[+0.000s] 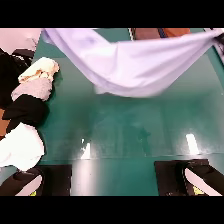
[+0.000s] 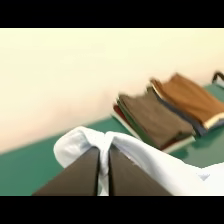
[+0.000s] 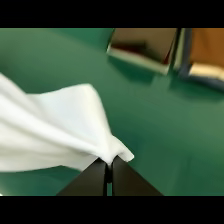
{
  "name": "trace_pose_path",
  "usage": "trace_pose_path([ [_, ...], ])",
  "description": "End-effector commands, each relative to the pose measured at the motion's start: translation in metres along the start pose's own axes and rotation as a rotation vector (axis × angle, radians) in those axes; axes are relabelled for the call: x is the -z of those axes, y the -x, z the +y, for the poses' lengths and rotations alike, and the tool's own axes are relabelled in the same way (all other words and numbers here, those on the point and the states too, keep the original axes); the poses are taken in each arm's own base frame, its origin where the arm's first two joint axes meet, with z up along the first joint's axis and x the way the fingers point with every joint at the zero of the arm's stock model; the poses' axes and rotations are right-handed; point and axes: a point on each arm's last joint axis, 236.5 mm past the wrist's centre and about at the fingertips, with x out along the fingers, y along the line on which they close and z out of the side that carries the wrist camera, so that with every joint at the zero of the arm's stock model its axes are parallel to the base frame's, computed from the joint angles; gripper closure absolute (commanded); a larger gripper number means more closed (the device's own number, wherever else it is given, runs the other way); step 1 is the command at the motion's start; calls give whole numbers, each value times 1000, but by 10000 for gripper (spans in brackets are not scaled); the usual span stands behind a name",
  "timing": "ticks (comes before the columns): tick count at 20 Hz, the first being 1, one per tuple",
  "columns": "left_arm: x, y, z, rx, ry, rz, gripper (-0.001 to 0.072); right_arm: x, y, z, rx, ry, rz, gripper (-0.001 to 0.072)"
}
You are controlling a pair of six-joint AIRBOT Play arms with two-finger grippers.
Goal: Fold the shirts.
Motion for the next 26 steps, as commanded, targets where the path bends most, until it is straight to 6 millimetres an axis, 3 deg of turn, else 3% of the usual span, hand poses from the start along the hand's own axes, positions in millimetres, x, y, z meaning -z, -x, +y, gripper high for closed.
trace_pose_path([
  [1,-69,95,-17,-50,-91,-197,682,-50,69,-8,58,20,-200,694],
  [3,-84,121,-24,-53,-104,-250,682,-63,95,-14,94,27,-263,695],
  [5,-80,121,-21,-65,-102,-235,683,-69,108,-22,133,18,-290,695],
  [7,-43,96,-2,-112,-60,-82,682,-60,97,-31,164,-5,-252,695],
  [8,-10,78,13,-148,-33,41,682,-53,84,-31,157,-12,-216,695],
  [9,33,55,29,-181,-2,200,682,-42,61,-29,140,-15,-156,695],
  [11,129,13,42,-173,56,519,681,-11,5,-28,109,-31,6,695],
  [13,226,-25,50,-149,110,756,681,34,-59,-24,70,-45,214,694],
  [15,319,-57,56,-137,157,917,681,93,-122,-14,10,-59,440,694],
  [17,397,-81,57,-126,212,1008,681,145,-179,1,-58,-81,597,694],
  [19,447,-96,59,-142,265,1057,680,179,-228,12,-110,-97,664,692],
  [20,460,-100,60,-143,269,1069,679,190,-247,14,-118,-105,685,690],
  [21,467,-104,62,-146,271,1069,544,195,-261,18,-133,-117,688,612],
  [22,466,-107,63,-149,268,1052,331,197,-271,18,-137,-121,692,412],
  [23,460,-111,65,-151,263,1037,321,195,-279,17,-140,-123,693,317],
  [26,433,-96,87,-181,274,1051,320,177,-272,13,-202,-147,683,323],
])
